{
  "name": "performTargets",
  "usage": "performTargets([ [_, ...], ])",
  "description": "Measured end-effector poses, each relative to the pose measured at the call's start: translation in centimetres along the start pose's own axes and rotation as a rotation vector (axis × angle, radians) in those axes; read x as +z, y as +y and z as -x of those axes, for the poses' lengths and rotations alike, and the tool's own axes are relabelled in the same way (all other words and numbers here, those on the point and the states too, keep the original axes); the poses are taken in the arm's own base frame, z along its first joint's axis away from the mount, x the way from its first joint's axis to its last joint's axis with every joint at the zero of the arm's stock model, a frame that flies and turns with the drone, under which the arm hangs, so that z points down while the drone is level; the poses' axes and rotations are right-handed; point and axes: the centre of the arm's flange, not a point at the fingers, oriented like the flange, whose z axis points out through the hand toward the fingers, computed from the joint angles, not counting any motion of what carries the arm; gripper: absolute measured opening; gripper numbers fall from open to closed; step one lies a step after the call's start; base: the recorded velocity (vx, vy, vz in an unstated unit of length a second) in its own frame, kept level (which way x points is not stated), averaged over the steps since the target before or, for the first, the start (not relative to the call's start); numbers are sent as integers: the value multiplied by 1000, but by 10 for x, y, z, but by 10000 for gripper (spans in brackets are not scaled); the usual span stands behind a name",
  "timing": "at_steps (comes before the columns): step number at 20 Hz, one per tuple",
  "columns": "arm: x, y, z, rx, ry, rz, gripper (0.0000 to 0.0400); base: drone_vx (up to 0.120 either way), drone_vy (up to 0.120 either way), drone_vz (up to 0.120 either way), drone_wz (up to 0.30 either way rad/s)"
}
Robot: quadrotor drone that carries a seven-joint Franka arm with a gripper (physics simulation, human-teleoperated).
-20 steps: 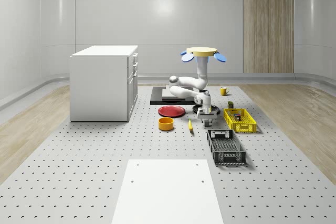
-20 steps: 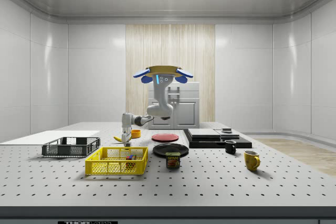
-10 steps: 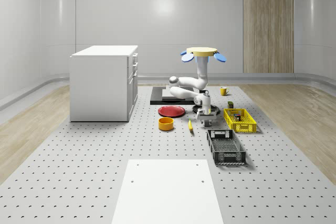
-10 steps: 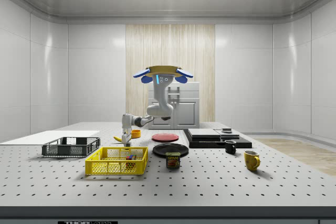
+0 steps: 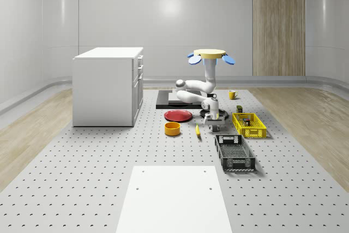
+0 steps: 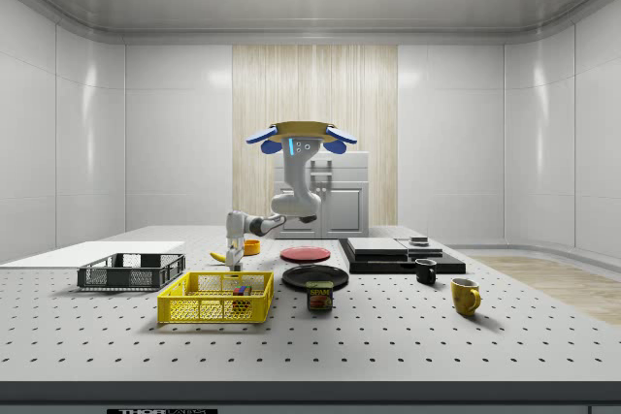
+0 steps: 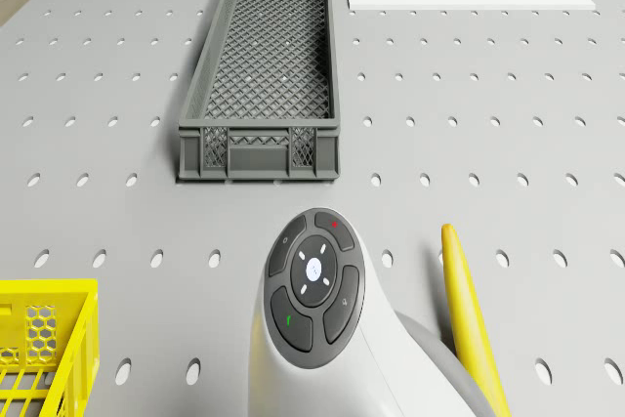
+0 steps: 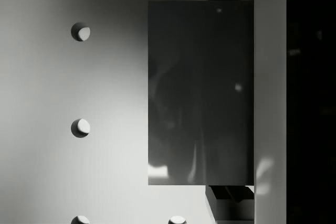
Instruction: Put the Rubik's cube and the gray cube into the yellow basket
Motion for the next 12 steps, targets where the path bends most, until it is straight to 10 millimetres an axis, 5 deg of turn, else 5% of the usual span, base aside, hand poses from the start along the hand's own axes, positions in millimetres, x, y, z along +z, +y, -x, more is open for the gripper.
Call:
performTargets([
  [6,1,1,1,0,0,0,297,0,0,0,0],
  [12,1,1,1,0,0,0,261,0,0,0,0],
])
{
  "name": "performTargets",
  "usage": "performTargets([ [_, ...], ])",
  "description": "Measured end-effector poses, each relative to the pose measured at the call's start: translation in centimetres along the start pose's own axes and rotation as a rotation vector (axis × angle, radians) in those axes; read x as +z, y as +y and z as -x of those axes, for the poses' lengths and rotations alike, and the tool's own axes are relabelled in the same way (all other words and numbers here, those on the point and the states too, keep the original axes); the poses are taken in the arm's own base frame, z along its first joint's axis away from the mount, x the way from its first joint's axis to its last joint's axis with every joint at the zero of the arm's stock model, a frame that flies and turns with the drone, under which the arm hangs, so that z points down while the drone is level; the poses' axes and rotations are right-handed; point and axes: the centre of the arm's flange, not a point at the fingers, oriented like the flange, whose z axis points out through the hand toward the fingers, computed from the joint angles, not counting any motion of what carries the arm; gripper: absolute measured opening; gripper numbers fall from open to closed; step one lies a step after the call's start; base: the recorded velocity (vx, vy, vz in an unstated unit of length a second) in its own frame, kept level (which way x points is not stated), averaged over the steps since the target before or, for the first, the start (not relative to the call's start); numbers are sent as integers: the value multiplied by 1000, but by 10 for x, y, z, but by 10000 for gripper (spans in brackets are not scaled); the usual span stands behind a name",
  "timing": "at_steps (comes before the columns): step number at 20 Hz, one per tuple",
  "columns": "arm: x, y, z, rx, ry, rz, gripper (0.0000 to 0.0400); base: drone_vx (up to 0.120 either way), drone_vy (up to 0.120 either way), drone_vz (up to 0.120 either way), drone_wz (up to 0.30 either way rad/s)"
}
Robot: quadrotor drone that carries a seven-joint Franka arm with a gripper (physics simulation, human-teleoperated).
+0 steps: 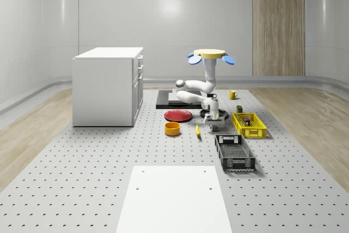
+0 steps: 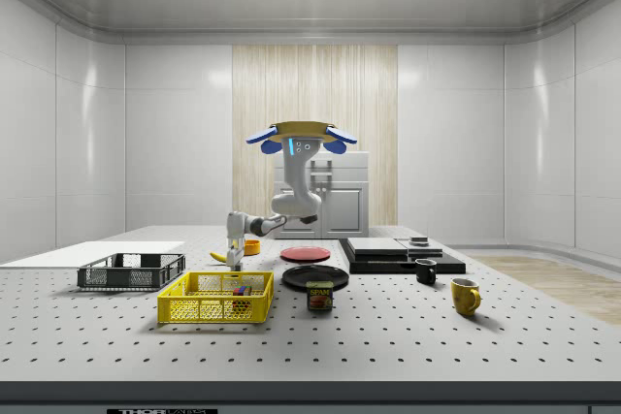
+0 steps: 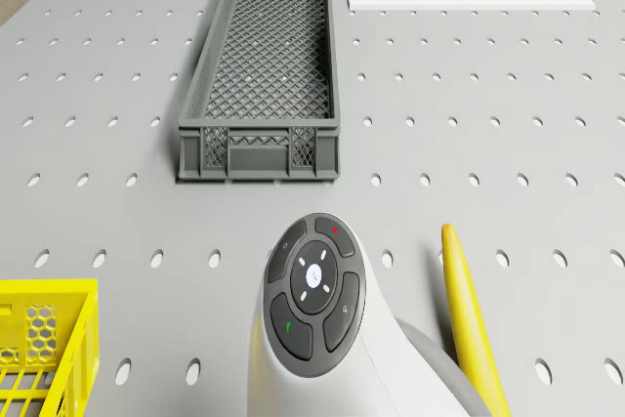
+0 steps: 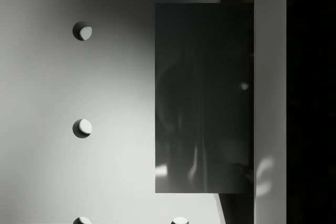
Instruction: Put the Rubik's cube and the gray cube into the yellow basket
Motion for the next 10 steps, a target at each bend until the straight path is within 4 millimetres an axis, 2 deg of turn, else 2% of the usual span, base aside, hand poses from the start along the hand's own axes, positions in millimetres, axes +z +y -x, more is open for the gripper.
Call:
performTargets([
  [10,-5,0,0,0,0,0,251,0,0,0,0],
])
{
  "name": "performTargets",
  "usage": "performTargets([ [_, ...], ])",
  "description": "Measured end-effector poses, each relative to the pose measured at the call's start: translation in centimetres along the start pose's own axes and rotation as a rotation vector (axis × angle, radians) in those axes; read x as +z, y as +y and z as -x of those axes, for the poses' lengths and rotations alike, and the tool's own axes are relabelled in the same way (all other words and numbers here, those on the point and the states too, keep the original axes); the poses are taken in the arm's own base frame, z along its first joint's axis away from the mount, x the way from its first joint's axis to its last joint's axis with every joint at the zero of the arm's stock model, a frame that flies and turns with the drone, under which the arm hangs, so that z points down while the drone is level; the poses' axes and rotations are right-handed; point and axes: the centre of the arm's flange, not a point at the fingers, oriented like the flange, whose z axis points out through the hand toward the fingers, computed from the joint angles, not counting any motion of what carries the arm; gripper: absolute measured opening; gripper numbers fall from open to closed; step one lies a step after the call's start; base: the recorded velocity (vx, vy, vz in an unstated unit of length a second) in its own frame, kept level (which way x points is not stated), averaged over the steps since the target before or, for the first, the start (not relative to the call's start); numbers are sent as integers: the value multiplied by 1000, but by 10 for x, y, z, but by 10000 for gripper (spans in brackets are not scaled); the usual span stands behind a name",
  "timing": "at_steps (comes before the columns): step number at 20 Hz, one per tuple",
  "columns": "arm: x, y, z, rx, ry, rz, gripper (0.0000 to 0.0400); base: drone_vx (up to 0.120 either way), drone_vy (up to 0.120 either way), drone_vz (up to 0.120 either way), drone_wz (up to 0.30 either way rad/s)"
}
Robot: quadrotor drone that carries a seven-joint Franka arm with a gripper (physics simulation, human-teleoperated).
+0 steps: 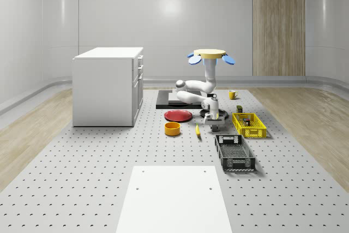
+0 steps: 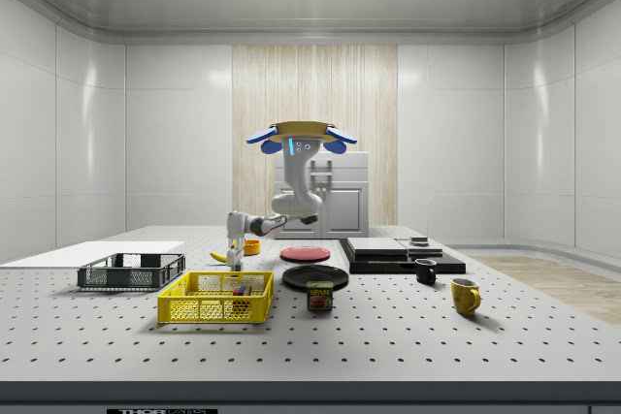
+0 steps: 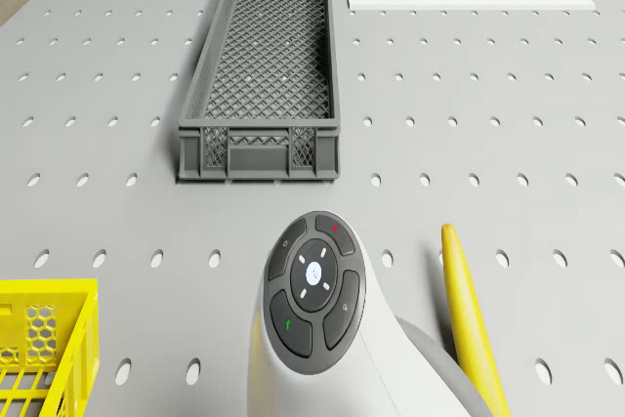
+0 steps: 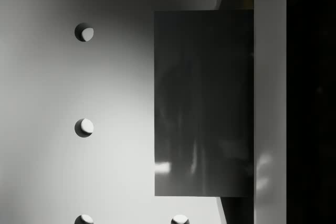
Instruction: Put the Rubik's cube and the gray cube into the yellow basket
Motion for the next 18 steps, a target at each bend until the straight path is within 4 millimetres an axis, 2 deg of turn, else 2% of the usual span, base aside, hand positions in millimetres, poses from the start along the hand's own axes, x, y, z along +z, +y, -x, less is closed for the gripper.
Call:
performTargets([
  [3,-10,0,0,0,0,0,251,0,0,27,0],
  [9,-31,0,0,0,0,0,250,0,0,120,0],
  [18,-40,0,0,0,0,0,250,0,0,120,0],
])
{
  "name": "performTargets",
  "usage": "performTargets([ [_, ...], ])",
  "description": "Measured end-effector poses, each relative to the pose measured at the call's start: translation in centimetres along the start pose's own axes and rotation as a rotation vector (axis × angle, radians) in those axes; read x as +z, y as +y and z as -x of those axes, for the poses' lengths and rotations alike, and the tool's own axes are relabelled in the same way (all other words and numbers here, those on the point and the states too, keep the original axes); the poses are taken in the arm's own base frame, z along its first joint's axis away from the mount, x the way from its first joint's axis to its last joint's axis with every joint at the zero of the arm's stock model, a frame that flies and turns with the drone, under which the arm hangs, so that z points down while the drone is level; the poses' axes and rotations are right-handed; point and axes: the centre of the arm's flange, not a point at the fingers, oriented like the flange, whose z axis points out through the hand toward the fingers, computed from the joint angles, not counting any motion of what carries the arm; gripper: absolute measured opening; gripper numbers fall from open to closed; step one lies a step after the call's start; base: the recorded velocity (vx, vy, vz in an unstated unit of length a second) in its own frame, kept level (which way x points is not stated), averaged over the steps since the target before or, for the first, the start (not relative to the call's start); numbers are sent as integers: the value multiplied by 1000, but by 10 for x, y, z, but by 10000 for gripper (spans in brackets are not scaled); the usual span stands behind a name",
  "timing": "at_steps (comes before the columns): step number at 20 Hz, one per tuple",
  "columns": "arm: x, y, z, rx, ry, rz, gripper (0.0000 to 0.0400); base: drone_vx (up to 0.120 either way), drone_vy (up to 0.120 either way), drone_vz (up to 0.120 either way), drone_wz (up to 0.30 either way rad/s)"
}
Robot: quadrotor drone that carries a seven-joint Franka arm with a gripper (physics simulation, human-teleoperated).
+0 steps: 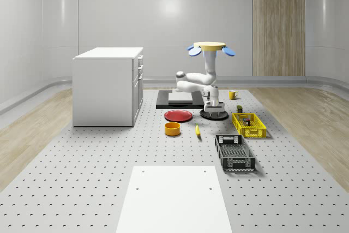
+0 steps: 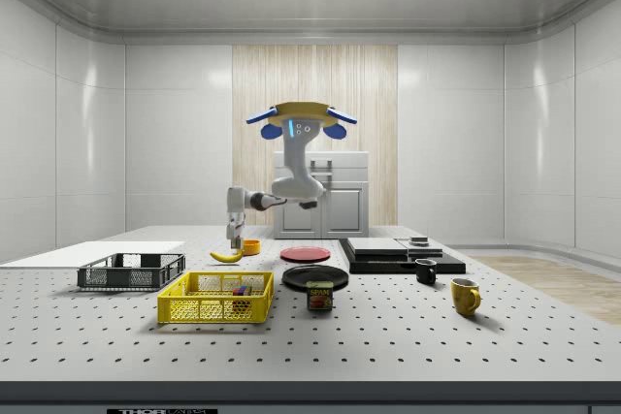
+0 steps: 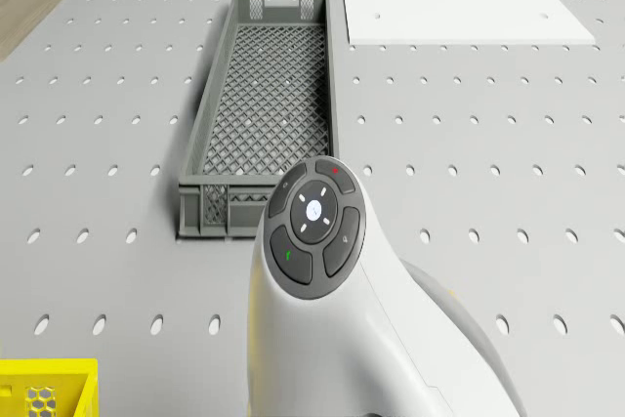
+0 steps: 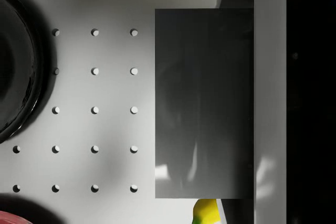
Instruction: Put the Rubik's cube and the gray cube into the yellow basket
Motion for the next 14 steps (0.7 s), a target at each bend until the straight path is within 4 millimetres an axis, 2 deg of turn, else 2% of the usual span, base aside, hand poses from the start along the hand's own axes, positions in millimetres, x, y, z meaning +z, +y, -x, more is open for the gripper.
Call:
performTargets([
  [2,-1,0,0,0,0,0,250,0,0,100,0],
  [4,-1,0,0,0,0,0,250,0,20,0,0],
  [14,-1,0,0,0,0,0,250,0,120,0,0],
])
